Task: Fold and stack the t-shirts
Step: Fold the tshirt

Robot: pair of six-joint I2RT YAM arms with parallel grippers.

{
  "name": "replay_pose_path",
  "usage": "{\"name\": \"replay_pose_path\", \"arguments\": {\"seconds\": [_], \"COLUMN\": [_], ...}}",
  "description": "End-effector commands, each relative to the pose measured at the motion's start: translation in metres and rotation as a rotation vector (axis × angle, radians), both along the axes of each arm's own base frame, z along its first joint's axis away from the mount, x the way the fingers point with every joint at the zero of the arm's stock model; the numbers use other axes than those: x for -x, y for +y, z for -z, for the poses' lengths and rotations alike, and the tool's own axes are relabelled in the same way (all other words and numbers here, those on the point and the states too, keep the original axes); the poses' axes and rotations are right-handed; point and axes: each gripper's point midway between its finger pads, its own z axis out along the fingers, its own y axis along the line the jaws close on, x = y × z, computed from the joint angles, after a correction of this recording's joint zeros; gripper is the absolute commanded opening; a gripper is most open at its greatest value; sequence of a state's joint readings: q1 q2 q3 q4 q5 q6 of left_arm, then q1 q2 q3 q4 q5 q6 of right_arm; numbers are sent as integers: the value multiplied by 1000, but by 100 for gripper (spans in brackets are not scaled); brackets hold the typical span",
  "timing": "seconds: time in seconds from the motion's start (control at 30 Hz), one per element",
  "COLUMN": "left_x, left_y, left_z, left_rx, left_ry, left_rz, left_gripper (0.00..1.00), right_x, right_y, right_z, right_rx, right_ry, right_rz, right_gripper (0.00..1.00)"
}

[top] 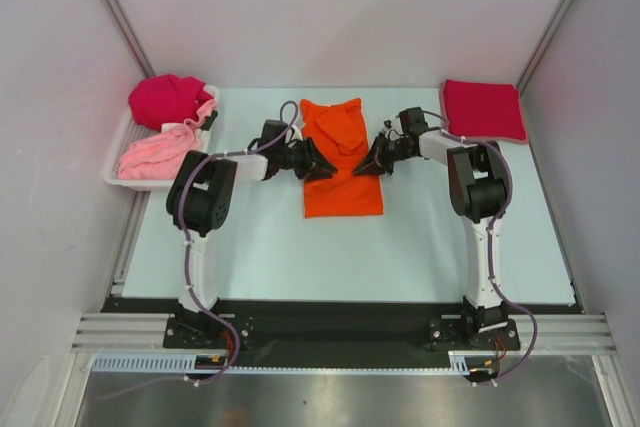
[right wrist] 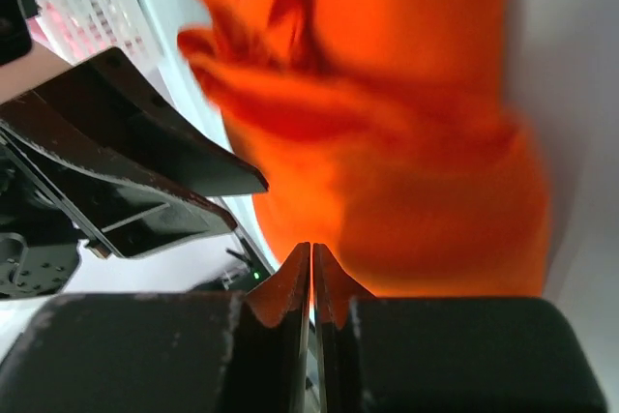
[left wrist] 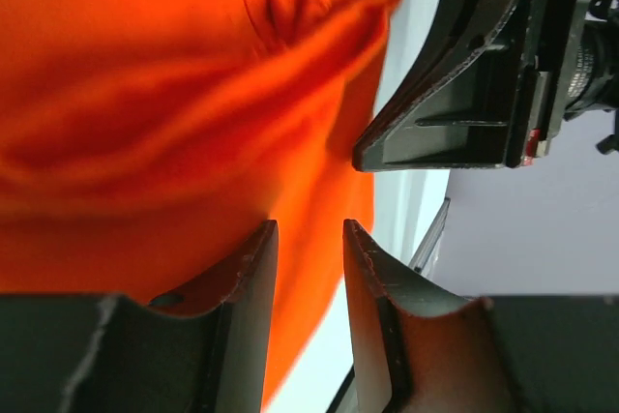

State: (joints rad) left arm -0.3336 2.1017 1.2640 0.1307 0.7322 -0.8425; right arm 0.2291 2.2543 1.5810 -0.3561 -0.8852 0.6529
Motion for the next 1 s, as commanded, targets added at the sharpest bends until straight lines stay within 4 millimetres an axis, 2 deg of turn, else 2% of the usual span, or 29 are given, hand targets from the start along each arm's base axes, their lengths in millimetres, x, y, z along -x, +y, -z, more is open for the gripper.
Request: {"name": "replay_pose_path", "arguments": {"seconds": [0.0, 0.03, 0.07, 0.13, 0.17, 0.27, 0.37, 0.47, 0.53, 0.6, 0.63, 0.67, 0.7, 0.73, 0.77, 0.8, 0.83, 0.87, 0.9, 0.97], "left_x": [-31, -39, -43, -51, -56, -65, -71, -72, -67, -61, -52, -48, -38, -29, -22, -9, 1, 8, 23, 38], "left_y": [-11, -11, -8, -3, 4, 17, 30, 36, 37, 38, 38, 38, 39, 36, 37, 37, 32, 30, 29, 19], "left_z": [-20, -24, -20, -13, -8, -3, -2, -20, -42, -57, -70, -78, -74, -77, -93, -83, -84, -91, -79, -78], "left_rx": [86, 89, 87, 89, 89, 89, 84, 67, 58, 63, 64, 65, 54, 51, 54, 44, 41, 45, 36, 47], "left_ry": [-78, -87, -80, -65, -55, -45, -40, -80, -125, -149, -166, -180, -172, -178, -208, -182, -184, -205, -172, -181], "left_rz": [1, -3, -11, -25, -37, -60, -78, -70, -59, -56, -55, -54, -55, -46, -47, -41, -31, -26, -21, -4], "left_gripper": [38, 38, 38, 38, 37, 37, 37, 36, 38, 38, 38, 38, 38, 38, 39, 39, 39, 39, 39, 39], "right_x": [-31, -37, -39, -52, -55, -71, -78, -76, -74, -61, -58, -45, -39, -31, -18, -11, -4, 4, 19, 35], "right_y": [6, 2, 1, -5, -6, -18, -31, -43, -53, -59, -61, -62, -63, -63, -64, -63, -62, -60, -58, -43], "right_z": [-15, -14, -4, -6, 0, 1, 0, -6, -20, -23, -37, -34, -49, -51, -44, -46, -56, -58, -49, -54], "right_rx": [-75, -76, -76, -85, -85, -97, -96, -72, -46, -8, 13, 32, 50, 60, 72, 92, 99, 103, 108, 94], "right_ry": [-65, -69, -40, -48, -35, -28, -32, -42, -75, -82, -121, -91, -144, -146, -123, -141, -166, -169, -133, -150], "right_rz": [-2, 4, 8, 25, 32, 70, 93, 95, 98, 72, 66, 58, 43, 37, 31, 19, 15, 8, -1, -31], "right_gripper": [9, 9, 9, 9, 9, 10, 11, 12, 14, 16, 18, 20, 23, 26, 27, 29, 30, 31, 31, 32]}}
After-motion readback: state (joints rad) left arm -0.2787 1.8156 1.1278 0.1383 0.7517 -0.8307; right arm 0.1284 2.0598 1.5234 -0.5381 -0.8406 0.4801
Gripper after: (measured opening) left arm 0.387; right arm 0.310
